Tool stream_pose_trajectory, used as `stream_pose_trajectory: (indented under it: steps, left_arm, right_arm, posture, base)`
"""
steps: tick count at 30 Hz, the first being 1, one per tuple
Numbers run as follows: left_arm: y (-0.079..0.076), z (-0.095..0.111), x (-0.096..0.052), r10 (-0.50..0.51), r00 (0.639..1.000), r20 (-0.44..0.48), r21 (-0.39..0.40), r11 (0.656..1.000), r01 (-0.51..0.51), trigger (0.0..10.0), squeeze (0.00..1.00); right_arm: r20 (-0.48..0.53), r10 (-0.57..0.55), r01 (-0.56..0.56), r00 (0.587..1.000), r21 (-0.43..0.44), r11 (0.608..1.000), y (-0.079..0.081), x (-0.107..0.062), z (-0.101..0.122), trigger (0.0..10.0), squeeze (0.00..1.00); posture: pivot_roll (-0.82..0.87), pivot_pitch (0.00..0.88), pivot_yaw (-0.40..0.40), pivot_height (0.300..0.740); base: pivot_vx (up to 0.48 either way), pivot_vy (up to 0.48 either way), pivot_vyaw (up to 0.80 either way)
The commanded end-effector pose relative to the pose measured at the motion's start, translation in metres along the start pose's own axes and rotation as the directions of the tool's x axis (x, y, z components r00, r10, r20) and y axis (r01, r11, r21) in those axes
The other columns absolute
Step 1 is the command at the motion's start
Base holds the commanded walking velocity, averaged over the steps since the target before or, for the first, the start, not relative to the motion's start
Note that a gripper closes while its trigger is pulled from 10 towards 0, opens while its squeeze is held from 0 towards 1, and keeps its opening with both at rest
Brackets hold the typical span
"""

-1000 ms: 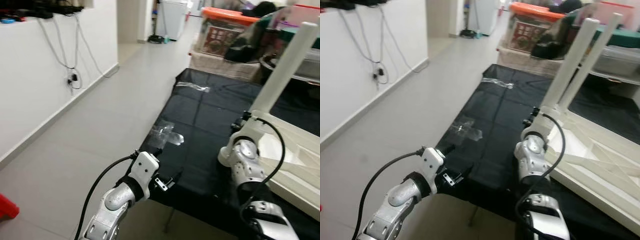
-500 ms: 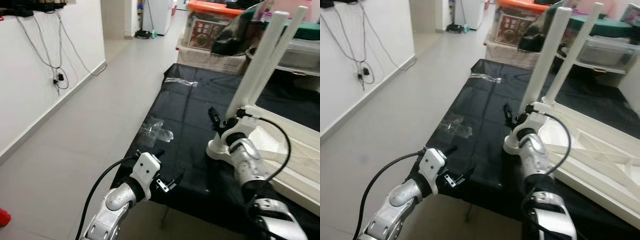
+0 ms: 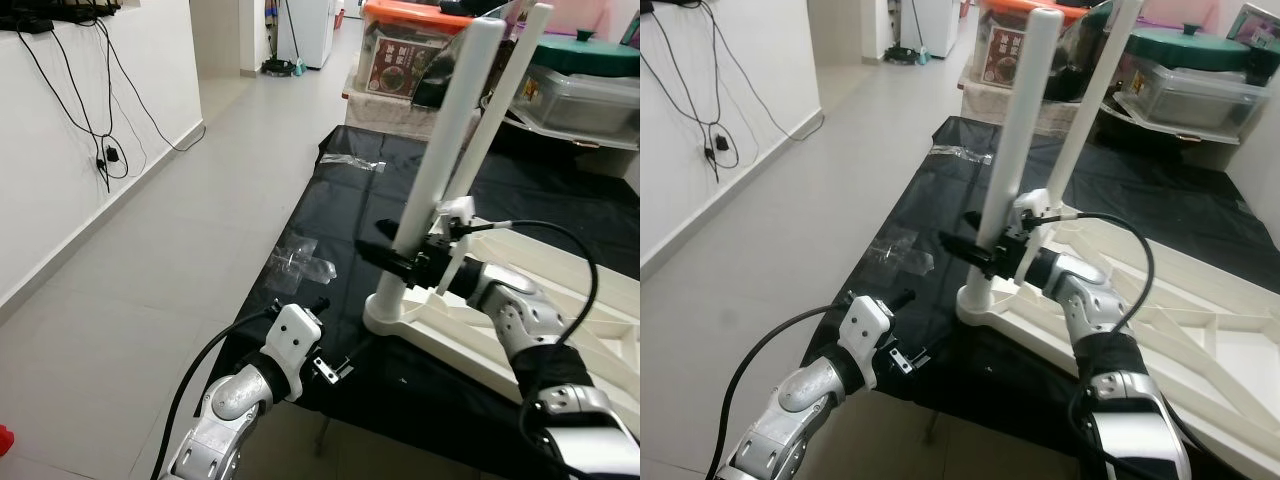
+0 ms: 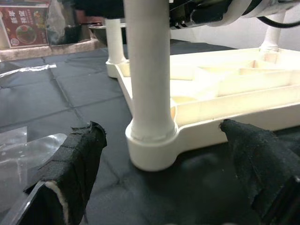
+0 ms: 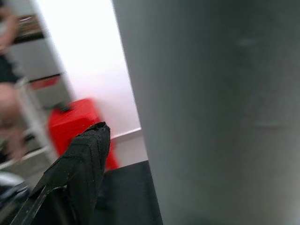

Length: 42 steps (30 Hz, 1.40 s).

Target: Building children table

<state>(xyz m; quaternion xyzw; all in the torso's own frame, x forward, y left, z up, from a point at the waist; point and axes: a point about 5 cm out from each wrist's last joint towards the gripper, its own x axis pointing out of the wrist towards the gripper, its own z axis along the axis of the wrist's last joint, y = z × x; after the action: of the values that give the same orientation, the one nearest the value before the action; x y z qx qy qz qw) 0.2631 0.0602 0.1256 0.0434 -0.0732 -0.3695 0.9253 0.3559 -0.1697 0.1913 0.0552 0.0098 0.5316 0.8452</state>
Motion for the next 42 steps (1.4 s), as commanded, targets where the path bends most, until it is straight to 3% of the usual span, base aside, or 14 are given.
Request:
stream_pose_trajectory:
  steps: [1,7,12,16,17,21,22,24,26,37,38,39,40,42]
  left_arm:
    - [-0.003,0.000,0.000,-0.011,1.000,-0.003,0.005,1.000,0.011,10.0,0.00]
    - [-0.003,0.000,-0.001,-0.012,1.000,-0.003,0.005,1.000,0.012,10.0,0.00]
    - [-0.003,0.000,-0.001,-0.013,1.000,-0.005,0.003,1.000,0.013,10.0,0.00]
    - [-0.003,0.000,-0.001,-0.014,1.000,-0.006,0.001,1.000,0.014,10.0,0.00]
    - [-0.003,0.000,-0.001,-0.014,1.000,-0.006,0.001,1.000,0.014,10.0,0.00]
    - [-0.003,0.000,-0.001,-0.015,1.000,-0.007,0.001,1.000,0.015,10.0,0.00]
    - [-0.003,0.000,0.000,-0.016,1.000,-0.006,0.001,1.000,0.016,10.0,0.00]
    - [-0.003,0.000,0.000,-0.016,1.000,-0.006,0.001,1.000,0.016,10.0,0.00]
    - [-0.003,0.000,0.001,-0.016,1.000,-0.006,0.001,1.000,0.016,10.0,0.00]
    - [-0.003,0.000,0.001,-0.012,1.000,-0.005,-0.002,1.000,0.012,10.0,0.00]
    - [-0.003,0.000,0.001,-0.012,1.000,-0.005,-0.003,1.000,0.012,10.0,0.00]
    - [-0.003,0.000,0.000,-0.012,1.000,-0.005,-0.004,1.000,0.012,10.0,0.00]
    - [-0.003,0.000,0.000,-0.013,1.000,-0.006,-0.005,1.000,0.013,10.0,0.00]
    - [-0.003,0.000,0.000,-0.014,1.000,-0.006,-0.006,1.000,0.014,10.0,0.00]
  right_arm:
    - [-0.078,0.088,-0.088,0.993,0.006,0.996,0.007,0.009,-0.009,0.0,0.00]
    - [-0.101,0.011,-0.013,0.995,-0.028,1.000,0.003,0.010,-0.012,0.0,0.00]
    - [-0.018,-0.453,0.449,0.891,-0.095,0.888,-0.025,0.008,-0.008,0.0,0.00]
    - [0.031,-0.731,0.732,0.681,-0.044,0.680,-0.042,-0.006,-0.006,0.0,0.00]
    - [0.042,-0.834,0.835,0.550,-0.014,0.550,-0.049,-0.017,-0.006,0.0,0.00]
    - [0.045,-0.902,0.903,0.429,0.010,0.430,-0.054,-0.029,-0.007,0.0,0.00]
    - [0.056,-0.978,0.976,0.202,0.069,0.206,-0.055,-0.048,-0.009,0.0,0.00]
    - [0.056,-0.978,0.976,0.202,0.069,0.206,-0.055,-0.048,-0.009,0.0,0.00]
    - [0.047,-0.986,0.974,-0.158,0.170,-0.148,-0.045,-0.073,-0.016,0.0,0.00]
    - [0.053,-0.936,0.919,-0.348,0.216,-0.329,-0.019,-0.063,-0.027,0.0,0.00]
    - [0.053,-0.934,0.920,-0.353,0.199,-0.337,-0.018,-0.065,-0.030,10.0,0.00]
    - [0.052,-0.933,0.921,-0.355,0.188,-0.340,-0.018,-0.067,-0.032,10.0,0.00]
    - [0.063,-0.933,0.925,-0.354,0.173,-0.339,-0.015,-0.068,-0.033,10.0,1.00]
    - [0.087,-0.933,0.930,-0.351,0.151,-0.336,-0.012,-0.070,-0.033,10.0,1.00]
  posture:
    - [0.15,0.000,-0.128,0.740]
    - [0.15,0.000,-0.126,0.740]
    - [0.15,0.000,-0.124,0.740]
    - [0.14,0.000,-0.120,0.740]
    - [0.14,0.000,-0.116,0.740]
    - [0.14,0.000,-0.116,0.740]
    - [0.13,0.000,-0.110,0.740]
    - [0.13,0.000,-0.110,0.740]
    - [0.13,0.000,-0.111,0.740]
    - [0.13,0.000,-0.112,0.740]
    - [0.13,0.000,-0.112,0.740]
    - [0.12,0.000,-0.109,0.740]
    - [0.12,0.000,-0.109,0.740]
    - [0.12,0.000,-0.108,0.740]
  base:
    - [0.000,0.000,0.00]
    - [0.000,0.000,0.00]
    - [0.000,0.000,0.00]
    - [0.000,0.000,0.00]
    - [0.000,0.000,0.00]
    - [0.000,0.000,0.00]
    - [0.000,0.000,0.00]
    - [0.000,0.000,0.00]
    - [0.000,0.000,0.00]
    - [0.000,0.000,0.00]
    - [0.000,0.000,0.00]
    - [0.000,0.000,0.00]
    - [0.000,0.000,0.00]
    - [0.000,0.000,0.00]
